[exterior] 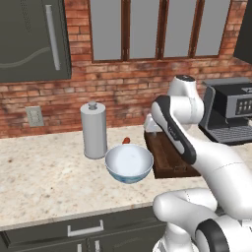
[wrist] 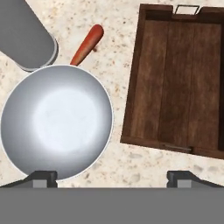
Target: Place the two vegetables and bowl onto the tray for setting up a vegetable dip station.
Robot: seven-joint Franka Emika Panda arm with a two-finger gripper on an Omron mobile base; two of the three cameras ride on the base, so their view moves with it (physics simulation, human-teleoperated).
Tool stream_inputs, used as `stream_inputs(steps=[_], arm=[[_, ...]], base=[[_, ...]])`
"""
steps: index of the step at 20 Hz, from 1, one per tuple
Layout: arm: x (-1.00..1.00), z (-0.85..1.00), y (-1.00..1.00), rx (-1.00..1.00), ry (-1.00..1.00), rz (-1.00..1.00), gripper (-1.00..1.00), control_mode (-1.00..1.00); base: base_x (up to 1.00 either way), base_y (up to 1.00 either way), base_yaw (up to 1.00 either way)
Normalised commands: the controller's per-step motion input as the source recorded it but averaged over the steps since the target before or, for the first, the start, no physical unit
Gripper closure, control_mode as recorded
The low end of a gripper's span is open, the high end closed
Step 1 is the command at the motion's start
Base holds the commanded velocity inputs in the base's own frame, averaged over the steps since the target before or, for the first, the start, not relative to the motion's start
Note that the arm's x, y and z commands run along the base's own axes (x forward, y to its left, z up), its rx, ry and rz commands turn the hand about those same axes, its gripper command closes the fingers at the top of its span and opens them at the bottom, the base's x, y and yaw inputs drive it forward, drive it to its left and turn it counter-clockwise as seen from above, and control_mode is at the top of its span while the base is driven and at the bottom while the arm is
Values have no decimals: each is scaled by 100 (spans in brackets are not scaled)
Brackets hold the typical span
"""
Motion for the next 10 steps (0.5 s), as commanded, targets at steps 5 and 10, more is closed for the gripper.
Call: stream_inputs(steps=[5,10], arm=[[0,-30,1,2,0,0,-100,-100],[7,-26,6,8,0,0,-100,-100]], base=[[0,0,0],[0,0,0]])
